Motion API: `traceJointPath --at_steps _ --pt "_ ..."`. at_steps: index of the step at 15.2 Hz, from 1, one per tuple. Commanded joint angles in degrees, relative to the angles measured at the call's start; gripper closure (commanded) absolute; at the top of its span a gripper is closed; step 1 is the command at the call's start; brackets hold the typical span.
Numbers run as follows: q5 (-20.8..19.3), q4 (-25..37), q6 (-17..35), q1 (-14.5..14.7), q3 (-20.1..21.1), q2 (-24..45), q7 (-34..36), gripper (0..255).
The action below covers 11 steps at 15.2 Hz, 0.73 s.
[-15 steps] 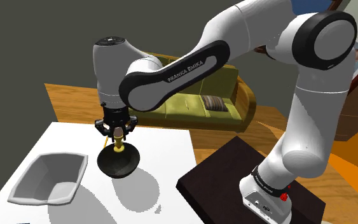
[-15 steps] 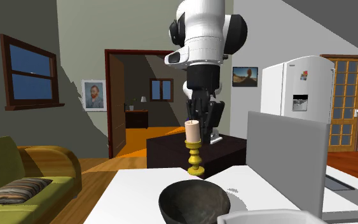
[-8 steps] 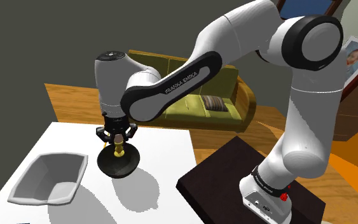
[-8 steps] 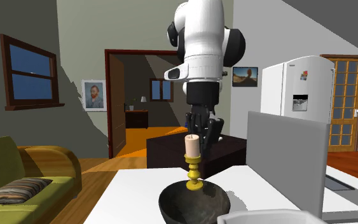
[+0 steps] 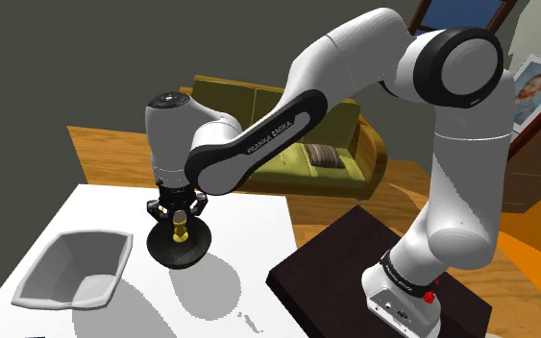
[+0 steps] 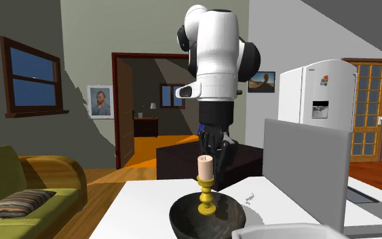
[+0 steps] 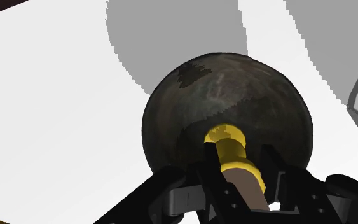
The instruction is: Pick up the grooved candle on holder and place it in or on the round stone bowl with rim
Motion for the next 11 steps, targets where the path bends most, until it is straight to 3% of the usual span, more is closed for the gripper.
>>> traceJointPath --at_steps 1,3,4,9,11 --pt "-0.03 0.01 0.04 0.01 -0.02 0.04 0.01 255" --pt "-0.03 0.01 0.04 0.01 -0.02 0.04 0.01 255" --pt "-0.03 0.01 0.04 0.01 -0.02 0.04 0.0 0" --pt "-0.03 0.01 0.04 0.01 -0.02 0.04 0.0 0" --pt "1.84 0.74 -2.77 -0.84 1.19 -2.38 -1.17 0"
